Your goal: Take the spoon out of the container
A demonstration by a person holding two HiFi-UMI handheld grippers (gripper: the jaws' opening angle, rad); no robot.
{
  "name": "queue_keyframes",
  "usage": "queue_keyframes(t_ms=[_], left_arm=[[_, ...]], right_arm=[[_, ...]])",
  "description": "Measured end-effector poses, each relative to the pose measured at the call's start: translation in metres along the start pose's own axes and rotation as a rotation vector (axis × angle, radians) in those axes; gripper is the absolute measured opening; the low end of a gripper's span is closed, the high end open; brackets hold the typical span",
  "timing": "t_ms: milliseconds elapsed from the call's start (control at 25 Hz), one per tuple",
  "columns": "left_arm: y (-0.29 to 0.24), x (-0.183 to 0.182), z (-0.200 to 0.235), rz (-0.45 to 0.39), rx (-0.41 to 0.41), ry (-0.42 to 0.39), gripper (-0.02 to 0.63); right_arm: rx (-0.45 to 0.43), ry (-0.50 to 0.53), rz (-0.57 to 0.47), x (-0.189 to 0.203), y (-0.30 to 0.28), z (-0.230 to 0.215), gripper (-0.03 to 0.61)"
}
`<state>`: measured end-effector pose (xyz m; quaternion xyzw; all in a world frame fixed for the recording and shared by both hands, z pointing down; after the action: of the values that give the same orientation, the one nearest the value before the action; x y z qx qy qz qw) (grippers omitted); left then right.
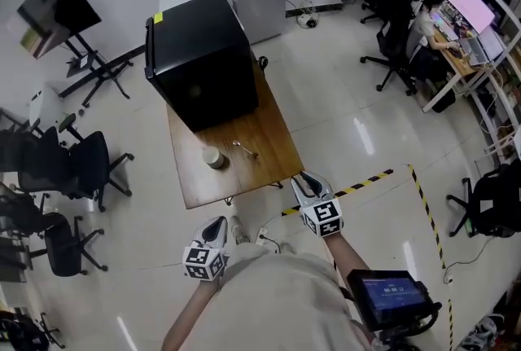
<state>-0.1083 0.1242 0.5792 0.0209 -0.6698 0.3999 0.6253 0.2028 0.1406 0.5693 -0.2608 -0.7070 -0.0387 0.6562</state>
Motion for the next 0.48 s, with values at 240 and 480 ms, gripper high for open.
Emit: queue_keyframes(t_ms=[240, 480], left_arm=[[0.045, 0.052, -0.049, 0.033, -0.085, 0.070, 0.003], [0.072, 0.093, -0.068, 0.056, -0.174, 0.088, 0.003]], right_arm=[[-0.030, -0.009, -0.020, 0.014, 0.051, -0.014, 0.112], [-0.073, -0.020, 0.010, 0.039, 0.079, -0.014, 0.112]])
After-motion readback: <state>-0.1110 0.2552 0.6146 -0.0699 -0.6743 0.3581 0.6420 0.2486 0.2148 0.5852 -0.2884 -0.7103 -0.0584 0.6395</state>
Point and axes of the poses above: the fingertips, and each gripper's own axes: y backward along the fingers, z to its left, x out of its underside, the point moved 7 cm from there along y, backward along the fingers, and after that the axes turned 15 degrees about -x, right-handed, at the moved point
